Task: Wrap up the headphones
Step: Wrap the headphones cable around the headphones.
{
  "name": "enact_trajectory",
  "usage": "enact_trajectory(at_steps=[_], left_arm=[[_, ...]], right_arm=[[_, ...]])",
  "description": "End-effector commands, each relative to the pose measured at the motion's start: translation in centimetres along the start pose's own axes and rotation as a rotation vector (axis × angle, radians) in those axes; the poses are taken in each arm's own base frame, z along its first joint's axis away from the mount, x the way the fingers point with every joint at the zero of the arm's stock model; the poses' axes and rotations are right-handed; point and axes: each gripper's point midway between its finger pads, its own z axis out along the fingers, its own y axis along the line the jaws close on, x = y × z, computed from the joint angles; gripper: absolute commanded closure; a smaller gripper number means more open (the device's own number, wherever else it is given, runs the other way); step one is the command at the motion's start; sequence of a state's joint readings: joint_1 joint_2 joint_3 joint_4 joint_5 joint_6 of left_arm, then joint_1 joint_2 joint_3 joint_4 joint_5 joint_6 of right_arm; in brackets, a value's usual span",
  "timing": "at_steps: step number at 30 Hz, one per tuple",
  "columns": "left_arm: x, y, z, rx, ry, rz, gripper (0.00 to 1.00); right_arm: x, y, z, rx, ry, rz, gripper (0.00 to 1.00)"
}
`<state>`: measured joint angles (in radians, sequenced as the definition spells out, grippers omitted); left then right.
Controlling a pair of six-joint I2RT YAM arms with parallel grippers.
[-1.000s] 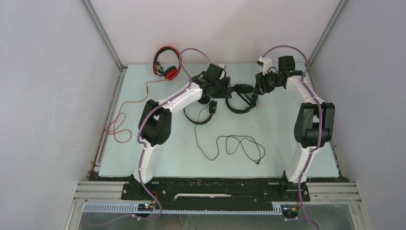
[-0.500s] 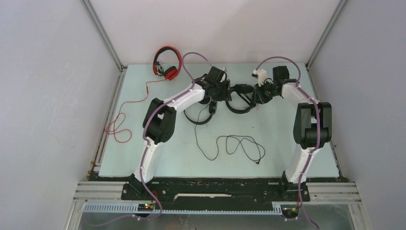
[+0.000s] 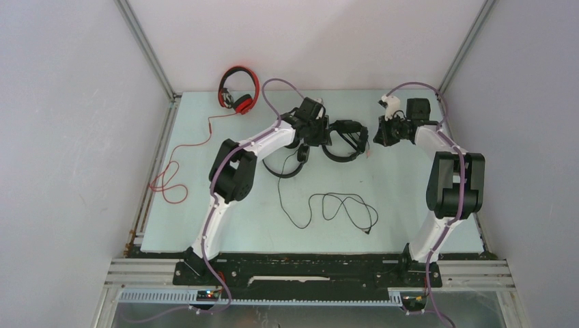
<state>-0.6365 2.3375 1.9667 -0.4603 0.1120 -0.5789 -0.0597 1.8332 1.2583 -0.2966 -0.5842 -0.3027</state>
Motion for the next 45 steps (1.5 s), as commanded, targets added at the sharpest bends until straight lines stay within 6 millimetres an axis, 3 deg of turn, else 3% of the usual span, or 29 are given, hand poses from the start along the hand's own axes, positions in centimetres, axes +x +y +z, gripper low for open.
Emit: enact_trajectory(at_steps=[1, 3, 5, 7, 8, 13, 16, 19, 22, 25, 29, 32, 35, 39, 45], left_arm=[[-2.6, -1.9, -0.2, 0.041, -0.068, -0.015, 0.44], [-2.6, -1.7, -0.1, 0.036, -0.069, -0.017, 0.44], [-2.5, -1.5, 0.1, 0.03, -0.069, -0.014, 0.44], [-2.4, -1.4, 0.2, 0.025, -0.068, -0.009, 0.44], [-2.4, -1.4, 0.2, 0.024, -0.068, -0.006, 0.44], [-3.0, -2.3, -0.9, 0.053, -0.078, -0.003, 0.44], [-4.2, -3.8, -2.7, 0.097, -0.104, 0.001, 0.43], [-5.7, -4.9, -5.5, 0.114, -0.15, 0.028, 0.4], [-7.1, -4.9, -8.9, 0.079, -0.193, 0.074, 0.36], [-7.6, -3.6, -11.5, 0.018, -0.226, 0.119, 0.33], [-7.1, -1.0, -13.3, -0.051, -0.249, 0.121, 0.32], [-6.2, 0.5, -13.4, -0.075, -0.229, 0.11, 0.31], [-5.8, 0.6, -13.3, -0.07, -0.214, 0.107, 0.32], [-5.0, -1.3, -11.9, -0.003, -0.187, 0.073, 0.33], [-4.1, -3.7, -8.5, 0.018, -0.155, 0.004, 0.36]], right_arm=[[-3.0, 0.6, -1.2, 0.005, -0.115, 0.019, 1.0], [-3.9, -0.2, -2.0, 0.069, -0.145, 0.142, 1.0], [-4.9, -0.7, -3.0, 0.127, -0.186, 0.336, 0.91], [-5.8, 0.1, -3.6, 0.113, -0.213, 0.465, 0.72], [-6.0, 0.5, -3.8, 0.105, -0.219, 0.521, 0.69], [-6.5, 1.4, -4.4, 0.147, -0.233, 0.793, 0.69], [-7.9, 2.3, -4.2, 0.086, -0.264, 0.872, 0.71], [-8.9, 3.1, -3.6, 0.047, -0.287, 0.883, 0.72], [-7.9, 3.2, -2.5, 0.078, -0.255, 0.855, 0.72], [-6.9, 2.4, -1.5, 0.098, -0.241, 0.819, 0.72], [-6.6, 2.1, 0.0, 0.06, -0.245, 0.835, 0.74], [-5.1, 1.9, 1.0, 0.078, -0.204, 0.867, 0.75], [-3.6, 1.6, 1.7, 0.099, -0.186, 0.85, 0.74], [-2.9, 1.2, 0.8, 0.122, -0.16, 0.704, 0.71], [-4.6, 1.5, -2.0, 0.143, -0.191, 0.391, 0.61]])
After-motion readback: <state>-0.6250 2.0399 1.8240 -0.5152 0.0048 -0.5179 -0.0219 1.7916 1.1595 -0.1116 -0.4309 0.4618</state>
